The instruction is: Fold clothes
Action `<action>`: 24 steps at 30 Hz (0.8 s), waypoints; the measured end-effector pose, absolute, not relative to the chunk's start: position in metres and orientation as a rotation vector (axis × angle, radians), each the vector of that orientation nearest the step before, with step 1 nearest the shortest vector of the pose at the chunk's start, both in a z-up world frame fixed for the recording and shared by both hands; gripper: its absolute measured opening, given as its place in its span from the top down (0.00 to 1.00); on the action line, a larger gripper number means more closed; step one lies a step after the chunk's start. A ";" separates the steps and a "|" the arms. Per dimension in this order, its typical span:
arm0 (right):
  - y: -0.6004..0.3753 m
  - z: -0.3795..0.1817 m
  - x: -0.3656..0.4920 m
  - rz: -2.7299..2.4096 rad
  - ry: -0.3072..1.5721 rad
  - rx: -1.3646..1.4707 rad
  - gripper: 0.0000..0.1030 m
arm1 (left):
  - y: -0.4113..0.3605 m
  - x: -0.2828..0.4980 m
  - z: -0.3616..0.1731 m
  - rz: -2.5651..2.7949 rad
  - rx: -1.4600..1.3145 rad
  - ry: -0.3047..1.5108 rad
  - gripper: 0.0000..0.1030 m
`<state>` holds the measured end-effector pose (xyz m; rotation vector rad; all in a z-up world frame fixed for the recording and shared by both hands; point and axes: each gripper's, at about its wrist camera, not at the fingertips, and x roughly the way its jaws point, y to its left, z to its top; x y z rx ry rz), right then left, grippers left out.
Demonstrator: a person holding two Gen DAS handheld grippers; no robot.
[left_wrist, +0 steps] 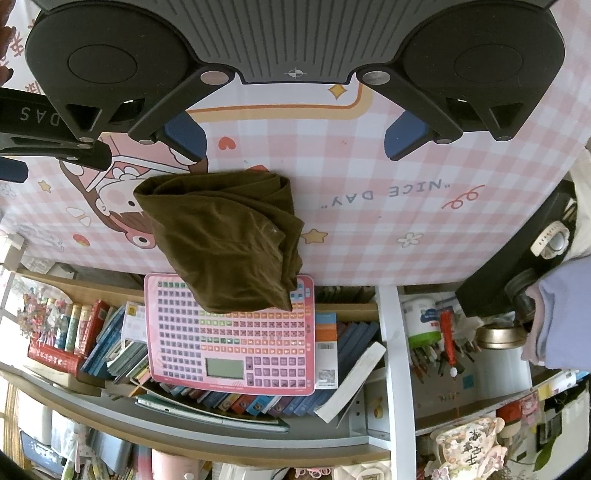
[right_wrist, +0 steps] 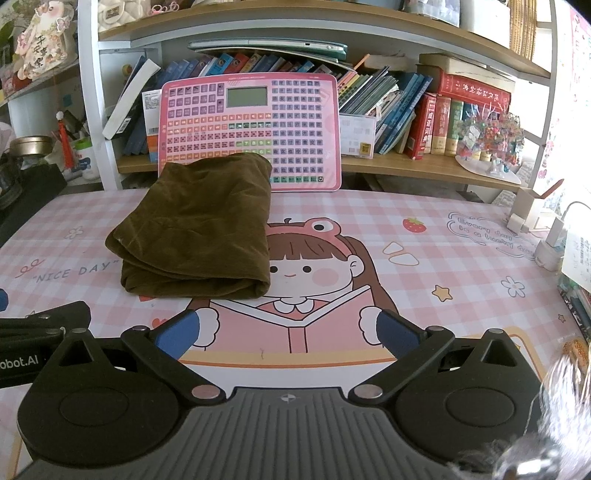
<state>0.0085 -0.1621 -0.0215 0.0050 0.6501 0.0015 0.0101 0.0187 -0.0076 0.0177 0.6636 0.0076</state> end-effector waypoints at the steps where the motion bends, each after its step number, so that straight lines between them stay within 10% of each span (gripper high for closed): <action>1: -0.162 -0.021 0.009 0.001 0.650 0.005 0.00 | 0.019 0.010 -0.008 0.007 0.018 0.664 0.00; 24: -0.161 -0.021 0.007 0.002 0.656 0.004 0.00 | 0.020 0.009 -0.008 0.003 0.016 0.670 0.00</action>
